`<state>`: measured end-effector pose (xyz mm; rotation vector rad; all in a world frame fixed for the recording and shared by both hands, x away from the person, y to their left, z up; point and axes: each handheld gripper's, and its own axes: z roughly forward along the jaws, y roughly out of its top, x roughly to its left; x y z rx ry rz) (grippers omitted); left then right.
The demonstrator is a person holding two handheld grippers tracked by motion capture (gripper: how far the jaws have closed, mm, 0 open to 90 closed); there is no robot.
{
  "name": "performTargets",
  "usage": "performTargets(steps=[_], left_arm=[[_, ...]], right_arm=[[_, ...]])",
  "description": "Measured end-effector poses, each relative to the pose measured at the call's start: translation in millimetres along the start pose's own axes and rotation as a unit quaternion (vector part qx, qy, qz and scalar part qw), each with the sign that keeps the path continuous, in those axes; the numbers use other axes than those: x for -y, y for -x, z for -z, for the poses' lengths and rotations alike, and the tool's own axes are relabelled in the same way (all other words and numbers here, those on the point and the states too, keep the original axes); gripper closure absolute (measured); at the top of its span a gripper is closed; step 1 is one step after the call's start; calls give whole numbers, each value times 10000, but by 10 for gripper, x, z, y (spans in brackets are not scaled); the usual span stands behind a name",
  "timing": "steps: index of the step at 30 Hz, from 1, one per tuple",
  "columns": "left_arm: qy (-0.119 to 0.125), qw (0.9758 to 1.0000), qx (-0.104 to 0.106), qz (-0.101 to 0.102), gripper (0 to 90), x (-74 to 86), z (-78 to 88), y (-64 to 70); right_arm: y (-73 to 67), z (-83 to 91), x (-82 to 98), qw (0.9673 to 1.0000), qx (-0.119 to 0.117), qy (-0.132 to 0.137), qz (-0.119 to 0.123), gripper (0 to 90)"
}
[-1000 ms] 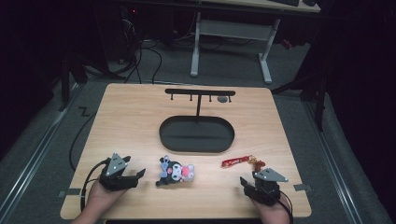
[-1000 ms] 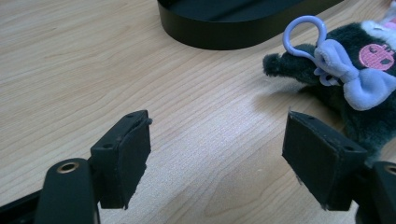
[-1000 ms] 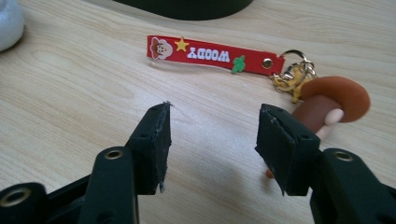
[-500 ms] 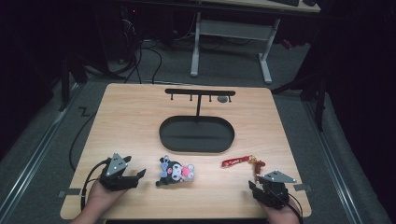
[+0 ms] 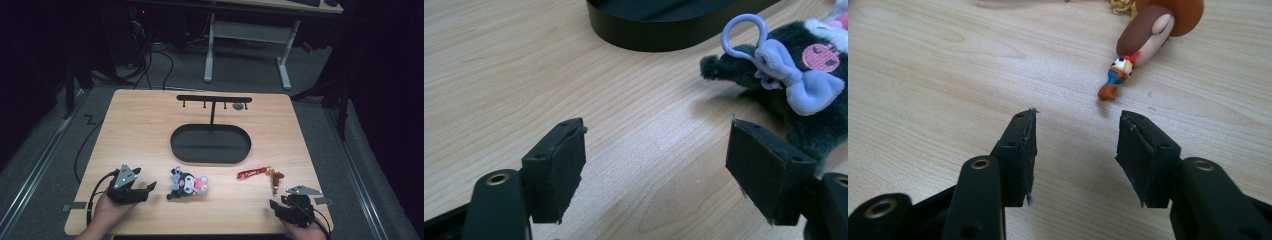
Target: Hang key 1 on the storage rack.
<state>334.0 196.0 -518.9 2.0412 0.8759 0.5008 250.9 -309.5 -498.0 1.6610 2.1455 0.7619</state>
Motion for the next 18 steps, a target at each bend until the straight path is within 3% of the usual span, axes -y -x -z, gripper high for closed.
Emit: performTargets(steps=[3,7,9,12,18], left_arm=[[-8,10000,-14,-10,244,1,-5,8],[-28,10000,-17,-8,244,3,-11,8],[-33,10000,-16,-11,244,4,-12,5],[-35,10000,-12,-19,244,5,-11,3],[-15,10000,-12,-14,244,5,-7,2]], right_arm=[[9,-13,-46,9998,62,-151,128,492],[-2,-27,-107,9994,40,-328,101,474],[-26,-42,-133,9985,62,-479,245,414],[-69,-48,-169,9964,183,-670,494,405],[-82,-47,-245,9943,171,-930,489,391]])
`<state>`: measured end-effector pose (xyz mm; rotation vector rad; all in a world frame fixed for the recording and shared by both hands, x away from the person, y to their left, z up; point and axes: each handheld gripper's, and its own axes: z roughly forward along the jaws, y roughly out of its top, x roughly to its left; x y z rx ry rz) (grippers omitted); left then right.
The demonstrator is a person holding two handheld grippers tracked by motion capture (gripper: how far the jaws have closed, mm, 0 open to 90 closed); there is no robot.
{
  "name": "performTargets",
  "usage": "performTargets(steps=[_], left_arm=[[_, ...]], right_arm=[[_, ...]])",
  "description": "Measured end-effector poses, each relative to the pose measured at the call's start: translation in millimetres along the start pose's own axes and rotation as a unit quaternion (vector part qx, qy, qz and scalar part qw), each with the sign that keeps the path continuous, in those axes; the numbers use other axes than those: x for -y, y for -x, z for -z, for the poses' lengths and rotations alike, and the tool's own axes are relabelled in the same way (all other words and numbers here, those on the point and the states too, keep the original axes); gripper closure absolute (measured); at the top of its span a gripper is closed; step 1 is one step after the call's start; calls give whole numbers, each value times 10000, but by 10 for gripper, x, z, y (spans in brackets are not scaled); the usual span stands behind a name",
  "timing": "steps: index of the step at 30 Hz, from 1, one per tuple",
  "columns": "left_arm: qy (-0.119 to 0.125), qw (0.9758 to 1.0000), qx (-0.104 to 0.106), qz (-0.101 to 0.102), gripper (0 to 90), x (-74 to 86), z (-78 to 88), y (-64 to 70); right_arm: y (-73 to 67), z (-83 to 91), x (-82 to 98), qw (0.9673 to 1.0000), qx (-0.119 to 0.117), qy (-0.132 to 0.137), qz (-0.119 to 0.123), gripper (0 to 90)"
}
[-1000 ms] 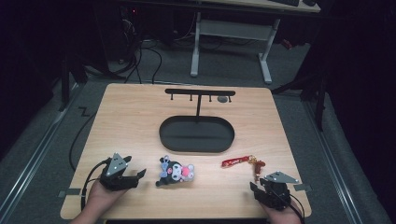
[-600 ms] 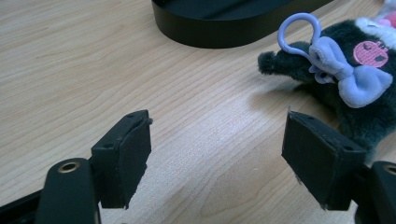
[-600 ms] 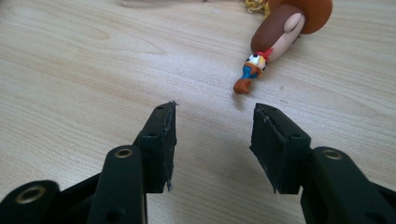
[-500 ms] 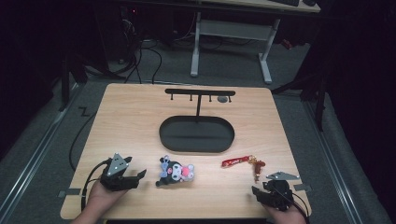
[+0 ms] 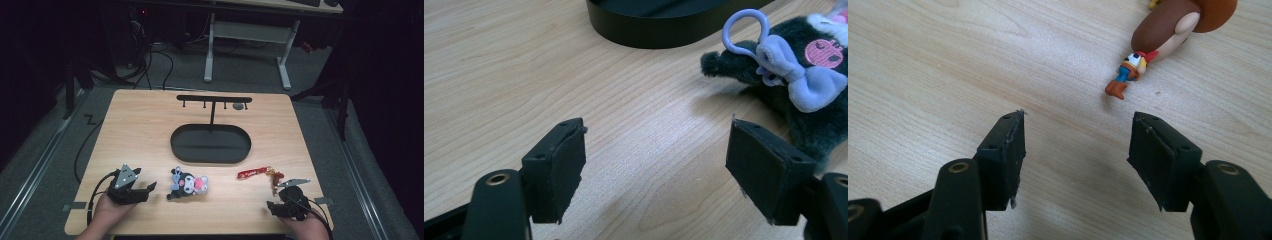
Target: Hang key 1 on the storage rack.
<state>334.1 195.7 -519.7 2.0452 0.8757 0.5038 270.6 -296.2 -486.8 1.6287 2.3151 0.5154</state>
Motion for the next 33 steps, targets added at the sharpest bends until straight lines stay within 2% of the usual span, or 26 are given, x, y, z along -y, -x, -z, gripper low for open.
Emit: performTargets(steps=[4,12,15,18,21,26,30,33], left_arm=[[-4,10000,4,-3,244,1,-2,-1],[-6,10000,11,-7,244,-1,0,2],[-7,10000,20,-7,244,-1,-1,2],[-8,10000,17,-14,244,-1,-1,5],[-26,10000,38,-25,244,0,-1,10],[-13,10000,52,-28,244,1,0,15],[-9,10000,54,-26,244,-1,4,13],[-3,10000,63,-35,244,-2,9,14]], right_arm=[[12,1,-63,9998,-38,-190,23,350],[58,17,-279,9987,-122,-479,-105,341],[53,-16,-331,9982,-16,-591,36,324],[72,-43,-358,9976,96,-685,53,322],[152,-78,-403,9973,97,-722,-123,335],[230,-90,-471,9966,-66,-708,-424,380],[270,-126,-543,9952,-202,-766,-570,382],[301,-164,-604,9943,-167,-799,-690,385]])
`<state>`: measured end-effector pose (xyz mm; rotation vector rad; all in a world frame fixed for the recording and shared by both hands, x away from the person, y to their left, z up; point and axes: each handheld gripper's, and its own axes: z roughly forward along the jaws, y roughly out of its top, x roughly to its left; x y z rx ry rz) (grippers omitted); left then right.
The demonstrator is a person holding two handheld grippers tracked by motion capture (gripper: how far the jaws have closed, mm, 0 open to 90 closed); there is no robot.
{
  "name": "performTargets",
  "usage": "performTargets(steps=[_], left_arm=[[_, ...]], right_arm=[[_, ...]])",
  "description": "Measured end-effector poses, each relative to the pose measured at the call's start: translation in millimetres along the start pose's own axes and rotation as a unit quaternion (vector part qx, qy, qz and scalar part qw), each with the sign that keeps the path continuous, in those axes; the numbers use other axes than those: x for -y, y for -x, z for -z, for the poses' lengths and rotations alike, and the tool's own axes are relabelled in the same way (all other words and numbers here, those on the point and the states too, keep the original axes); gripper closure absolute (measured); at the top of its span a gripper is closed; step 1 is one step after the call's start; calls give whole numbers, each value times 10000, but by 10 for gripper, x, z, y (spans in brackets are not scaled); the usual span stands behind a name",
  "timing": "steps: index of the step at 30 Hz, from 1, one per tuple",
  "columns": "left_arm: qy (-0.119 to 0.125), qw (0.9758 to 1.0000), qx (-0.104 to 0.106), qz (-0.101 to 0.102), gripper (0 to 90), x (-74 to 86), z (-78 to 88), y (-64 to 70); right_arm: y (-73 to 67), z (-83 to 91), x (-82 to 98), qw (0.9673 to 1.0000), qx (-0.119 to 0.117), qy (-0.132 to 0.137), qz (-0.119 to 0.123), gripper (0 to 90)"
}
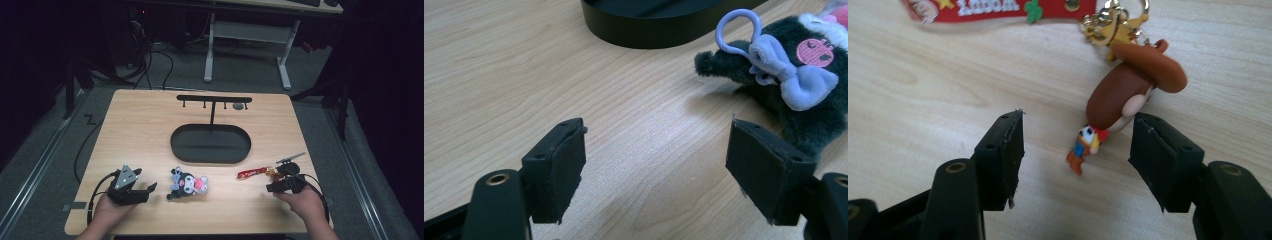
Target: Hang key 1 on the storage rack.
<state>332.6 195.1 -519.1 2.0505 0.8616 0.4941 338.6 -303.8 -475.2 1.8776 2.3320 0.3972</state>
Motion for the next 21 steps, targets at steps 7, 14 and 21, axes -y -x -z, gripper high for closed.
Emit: performTargets(steps=[7,14,21], left_arm=[[8,10000,15,-13,244,-1,2,-3],[13,10000,21,-21,244,-1,6,-3],[-6,10000,41,-53,244,-2,0,5]], right_arm=[[71,-96,-117,9993,101,-129,-335,424],[125,-159,-170,9985,171,-228,-474,522],[142,-202,-214,9985,245,-211,-437,600]])
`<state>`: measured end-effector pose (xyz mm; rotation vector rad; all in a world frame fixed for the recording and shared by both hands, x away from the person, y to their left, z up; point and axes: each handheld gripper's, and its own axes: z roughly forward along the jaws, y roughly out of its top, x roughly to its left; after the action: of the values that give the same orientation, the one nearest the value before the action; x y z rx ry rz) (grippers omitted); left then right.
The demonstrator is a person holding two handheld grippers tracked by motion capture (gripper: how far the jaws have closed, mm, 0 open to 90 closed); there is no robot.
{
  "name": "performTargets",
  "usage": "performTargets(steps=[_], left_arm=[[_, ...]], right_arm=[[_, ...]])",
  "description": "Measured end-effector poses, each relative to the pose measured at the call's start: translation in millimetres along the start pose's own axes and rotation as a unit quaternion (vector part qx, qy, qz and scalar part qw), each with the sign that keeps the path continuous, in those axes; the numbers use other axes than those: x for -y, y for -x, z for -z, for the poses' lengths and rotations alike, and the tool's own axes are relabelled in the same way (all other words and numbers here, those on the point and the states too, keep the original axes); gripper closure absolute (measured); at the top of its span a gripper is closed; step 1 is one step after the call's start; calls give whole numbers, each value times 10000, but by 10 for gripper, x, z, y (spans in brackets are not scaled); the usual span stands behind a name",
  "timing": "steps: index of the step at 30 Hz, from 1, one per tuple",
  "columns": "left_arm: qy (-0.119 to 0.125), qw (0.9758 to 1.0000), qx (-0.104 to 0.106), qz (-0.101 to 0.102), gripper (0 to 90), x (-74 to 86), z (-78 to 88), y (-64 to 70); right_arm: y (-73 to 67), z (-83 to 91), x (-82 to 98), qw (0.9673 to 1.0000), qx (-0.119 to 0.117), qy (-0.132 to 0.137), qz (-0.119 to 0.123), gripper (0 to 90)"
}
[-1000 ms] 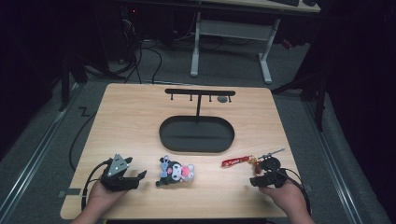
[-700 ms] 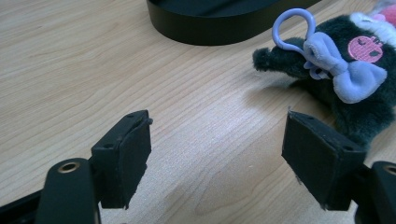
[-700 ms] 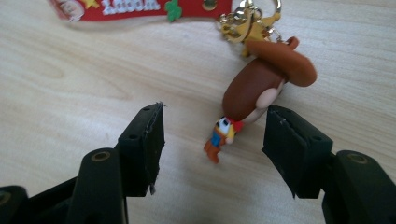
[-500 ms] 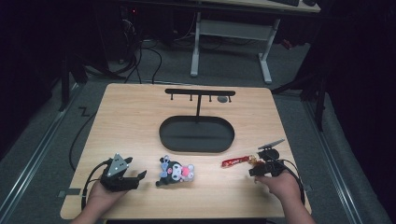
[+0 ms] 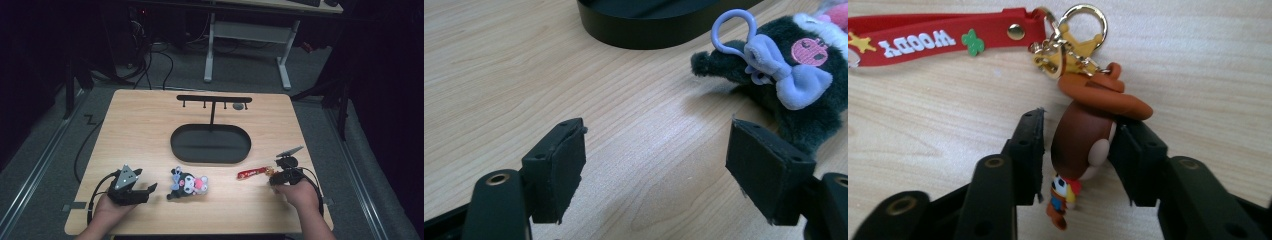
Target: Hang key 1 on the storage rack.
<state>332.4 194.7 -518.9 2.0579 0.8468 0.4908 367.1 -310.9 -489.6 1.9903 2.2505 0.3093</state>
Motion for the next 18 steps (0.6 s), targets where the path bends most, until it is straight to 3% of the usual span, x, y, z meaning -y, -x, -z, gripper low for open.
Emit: performTargets(steps=[1,8,18], left_arm=[[-3,10000,2,3,244,0,0,1],[0,10000,18,-4,245,2,-2,7],[9,10000,25,-16,249,1,1,4]], right_arm=[[5,0,-11,10000,48,-2,43,641],[-19,-7,-35,9991,151,-90,392,664],[-25,-9,-54,9983,162,-162,530,674]])
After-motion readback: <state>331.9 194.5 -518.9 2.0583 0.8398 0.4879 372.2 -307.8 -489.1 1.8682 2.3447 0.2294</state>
